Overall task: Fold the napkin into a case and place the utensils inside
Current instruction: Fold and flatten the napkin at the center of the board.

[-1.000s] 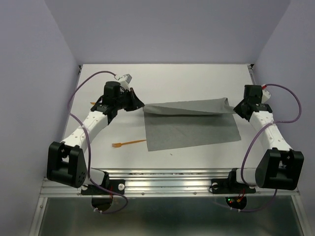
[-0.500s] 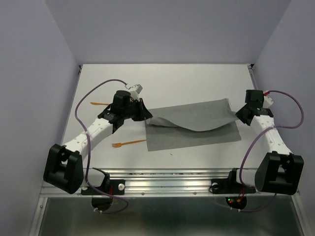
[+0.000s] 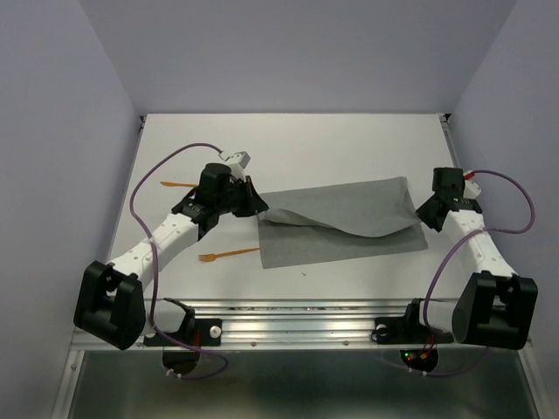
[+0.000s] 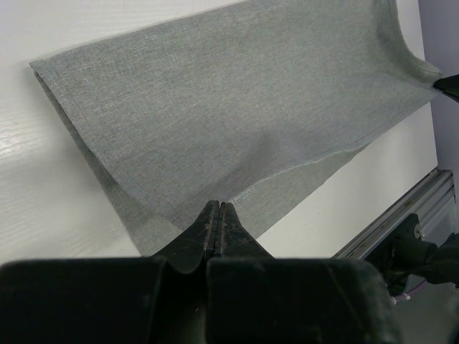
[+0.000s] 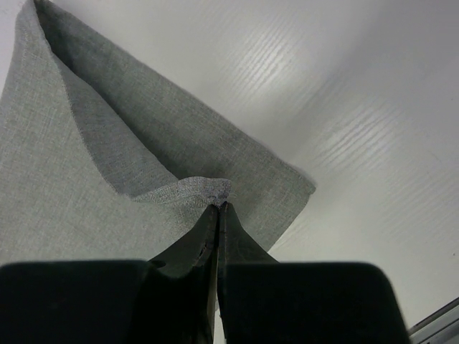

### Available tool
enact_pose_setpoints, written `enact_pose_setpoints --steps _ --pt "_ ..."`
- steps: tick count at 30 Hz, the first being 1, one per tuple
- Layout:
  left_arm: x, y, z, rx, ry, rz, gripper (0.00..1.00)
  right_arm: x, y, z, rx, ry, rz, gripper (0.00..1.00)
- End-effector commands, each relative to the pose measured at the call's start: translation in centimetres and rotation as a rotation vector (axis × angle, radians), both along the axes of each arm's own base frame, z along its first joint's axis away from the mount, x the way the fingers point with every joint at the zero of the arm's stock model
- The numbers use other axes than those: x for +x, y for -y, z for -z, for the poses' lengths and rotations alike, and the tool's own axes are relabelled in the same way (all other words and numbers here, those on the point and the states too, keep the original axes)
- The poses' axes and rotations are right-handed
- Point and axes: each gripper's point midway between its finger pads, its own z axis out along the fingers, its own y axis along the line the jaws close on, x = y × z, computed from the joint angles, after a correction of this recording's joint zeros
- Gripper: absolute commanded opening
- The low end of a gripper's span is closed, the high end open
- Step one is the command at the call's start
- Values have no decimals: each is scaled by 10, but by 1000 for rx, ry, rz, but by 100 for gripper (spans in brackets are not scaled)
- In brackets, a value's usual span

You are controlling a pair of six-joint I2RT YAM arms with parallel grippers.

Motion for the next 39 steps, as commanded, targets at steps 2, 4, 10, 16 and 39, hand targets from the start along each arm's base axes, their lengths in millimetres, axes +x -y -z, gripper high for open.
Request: enact_pose_setpoints --steps 2,4,10,16,39 --pt "1 -3 -21 -9 53 -23 0 -5 2 -8 -10 20 13 1" --pt "6 -4 -29 -8 73 -42 0 -1 2 -17 -12 41 4 1" --pt "21 -5 -52 10 120 -40 0 5 5 -43 -41 96 -11 1" --pt "22 1 -51 -2 109 -14 0 1 1 -35 -23 67 -27 1" --pt "-23 -10 27 8 -87 -17 0 -37 -12 16 61 -75 3 1"
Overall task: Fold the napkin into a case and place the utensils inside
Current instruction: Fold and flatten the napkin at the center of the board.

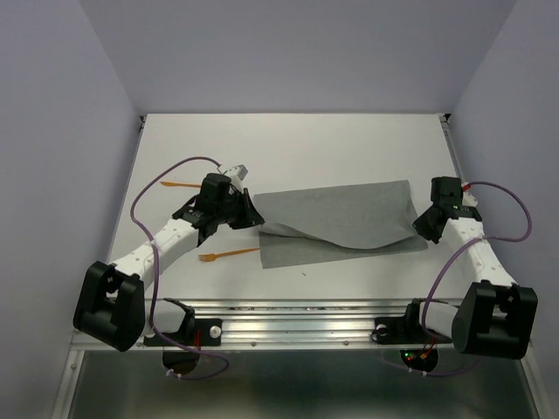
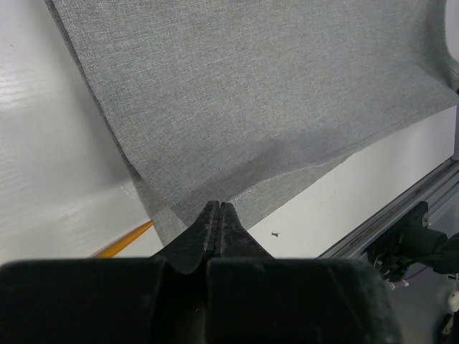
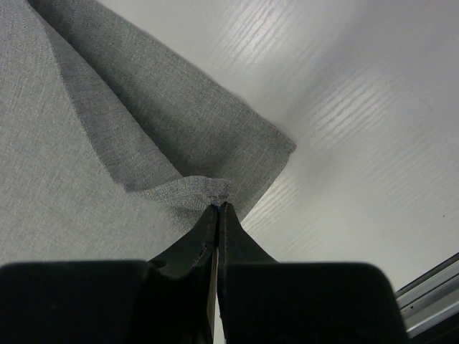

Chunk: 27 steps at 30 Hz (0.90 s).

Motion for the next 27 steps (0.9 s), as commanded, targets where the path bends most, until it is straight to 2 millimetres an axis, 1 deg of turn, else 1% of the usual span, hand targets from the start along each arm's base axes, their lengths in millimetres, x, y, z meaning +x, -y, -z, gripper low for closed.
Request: enact_pose_setpoints --steps 1,3,7,10,16,17,19,23,24,25,26,27 --pt "1 3 -10 -27 41 11 0 -2 0 -3 4 16 13 1" --pt "2 2 -12 -25 44 7 0 -3 -1 -4 12 10 11 1" --pt "4 1 -22 -23 61 1 0 -4 1 -14 3 14 27 1" --pt "2 0 -22 -20 57 2 0 -5 1 -18 2 27 32 1" --pt "-6 0 -12 -29 25 -1 0 -10 -4 -12 38 5 51 1" --pt "-9 -1 -8 -31 13 -2 0 -10 -6 -11 50 7 60 1" --pt "-9 -1 -10 -42 22 -6 0 -12 -8 -8 67 7 70 1" --pt "-11 -2 -8 -37 20 -8 0 -18 -8 -5 68 -1 87 2" --pt "-12 -4 -6 -31 13 -12 0 -21 -8 -2 65 -10 96 4" --pt "-12 -4 -5 -26 9 -10 0 -22 -8 -1 67 -11 104 15" --pt "-13 -5 -1 -13 -8 -8 0 -24 -7 1 65 -18 113 28" --pt "-13 -7 3 5 -26 -17 2 -24 -7 1 68 -15 116 46"
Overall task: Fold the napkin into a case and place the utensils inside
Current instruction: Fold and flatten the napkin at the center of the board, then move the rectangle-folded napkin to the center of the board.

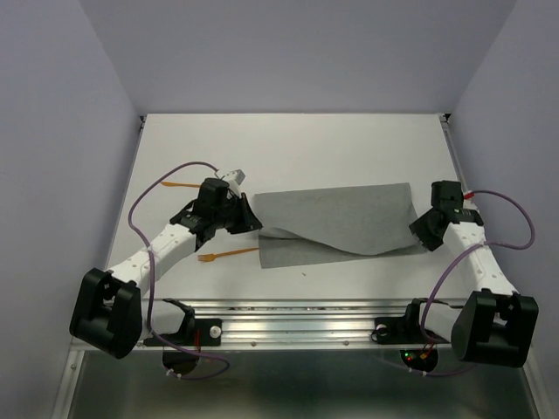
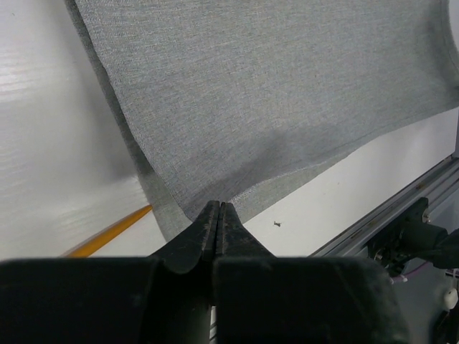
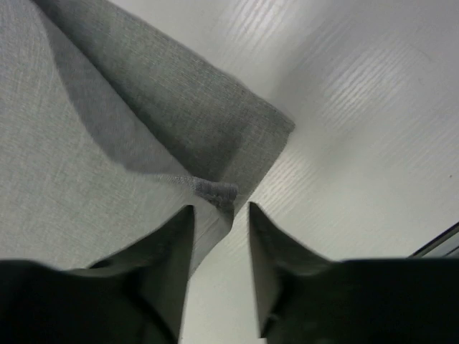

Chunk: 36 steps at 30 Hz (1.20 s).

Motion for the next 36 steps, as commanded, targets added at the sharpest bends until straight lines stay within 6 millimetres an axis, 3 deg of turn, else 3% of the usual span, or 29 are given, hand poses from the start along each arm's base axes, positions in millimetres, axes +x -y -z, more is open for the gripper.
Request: enact_pose_setpoints --steps 1,3,4,6,11,12,14,15,16,17,19,21,23,26,31,36 --pt "-3 -2 1 21 -18 6 12 -9 1 1 4 -2 42 55" --pt "-3 -3 0 28 -28 9 39 -7 4 -2 -9 10 49 56" --pt "-3 -3 -3 24 -22 7 53 -5 5 -4 -16 18 48 63" --pt "-1 -3 -12 23 7 4 73 0 11 -13 -48 36 47 64" --pt "11 -8 -32 55 56 -20 75 20 20 -34 -109 93 1 63" --pt "14 -9 -31 67 62 -28 75 29 14 -38 -89 120 -39 61" --pt "25 -5 -33 62 74 -30 65 49 7 -42 -74 178 -132 42" --pt "28 0 -35 49 76 -20 56 57 -7 -40 -18 202 -197 35" --pt "33 4 -35 41 73 -22 46 63 -10 -38 -7 209 -217 16" --pt "44 9 -33 36 67 -27 23 73 -13 -29 14 201 -236 11" --pt "52 16 -26 29 39 -28 3 83 -7 -22 1 173 -228 1" --pt "63 24 -12 39 -6 -28 0 91 4 -5 -32 103 -202 1" --pt "70 29 -5 36 -31 -33 0 102 15 -3 -77 80 -176 1" --pt "76 35 25 50 -112 -51 0 111 36 11 -151 9 -113 1" --pt "84 40 52 67 -176 -69 0 118 36 40 -129 -62 -106 1" --pt "87 35 81 122 -232 -91 0 106 32 69 -107 -115 -106 1"
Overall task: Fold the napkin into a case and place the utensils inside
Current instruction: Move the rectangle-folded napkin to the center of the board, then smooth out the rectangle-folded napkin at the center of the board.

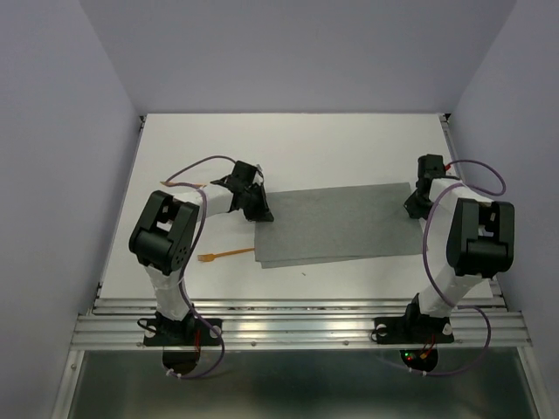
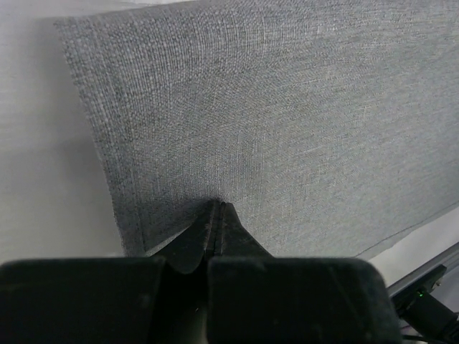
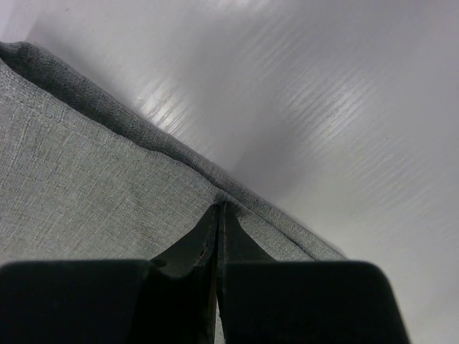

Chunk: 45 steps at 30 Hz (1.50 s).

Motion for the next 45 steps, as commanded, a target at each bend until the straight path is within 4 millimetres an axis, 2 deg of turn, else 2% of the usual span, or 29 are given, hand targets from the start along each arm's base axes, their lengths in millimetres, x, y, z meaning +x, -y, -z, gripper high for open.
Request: enact_pose_setpoints --steps 1,3,7,9,11,12,13,14,15,16,17,19,20,22,23,24,25,26,27,28,30,31,34,35,36,37,41,45 --pt "15 5 -1 11 18 -16 0 -2 5 10 -21 1 24 1" --pt "17 -1 11 40 -8 -32 0 -10 3 21 -9 -19 32 1" --pt "32 -7 17 66 -9 -68 0 -15 -8 35 49 -23 32 1" --pt "52 -9 14 70 10 -81 0 -11 -13 39 78 -12 30 1" --pt "75 -8 2 74 46 -87 0 -1 -13 40 87 0 39 1" --pt "84 -13 8 91 44 -90 0 5 -13 38 92 11 41 1" --pt "103 -10 -6 82 84 -95 0 19 -11 34 93 34 45 1" --pt "108 -12 -2 95 76 -99 0 26 -11 33 95 43 46 1" --pt "118 -15 -6 98 91 -108 0 34 -12 30 105 55 44 1" --pt "131 -13 -20 84 124 -112 0 38 -13 31 113 51 46 1" --pt "137 -13 -26 80 134 -115 0 54 -12 19 119 88 41 1" --pt "148 -11 -47 70 180 -109 0 65 -16 7 144 118 25 1" --pt "149 -12 -60 70 198 -111 0 74 -18 -8 153 158 12 1" --pt "149 -13 -76 73 232 -103 0 80 -25 -25 183 198 -26 2" --pt "146 -16 -89 74 247 -105 0 81 -27 -33 191 218 -37 3" --pt "144 -19 -93 86 254 -110 0 83 -31 -49 204 256 -55 4" --pt "141 -23 -96 95 255 -112 0 80 -34 -55 211 267 -75 9" --pt "131 -28 -88 115 231 -118 4 79 -37 -61 216 285 -103 12" --pt "124 -32 -96 115 246 -124 6 76 -45 -76 241 319 -143 14" --pt "116 -36 -95 118 239 -128 9 64 -47 -71 239 301 -159 15" --pt "89 -45 -79 128 186 -137 19 50 -50 -70 241 296 -176 18" --pt "71 -50 -68 130 154 -139 25 34 -52 -68 241 289 -181 20" --pt "45 -52 -55 104 110 -157 35 13 -55 -61 238 271 -184 22" --pt "30 -55 -41 108 75 -161 39 1 -56 -58 241 266 -183 22" --pt "22 -52 -43 97 75 -166 41 -4 -58 -57 245 261 -186 25" --pt "10 -54 -33 106 54 -166 42 -9 -58 -56 244 250 -188 26" --pt "-11 -44 -29 77 32 -155 44 -20 -58 -60 230 256 -193 27" --pt "-19 -51 -19 120 16 -189 44 -21 -57 -60 227 249 -193 27"
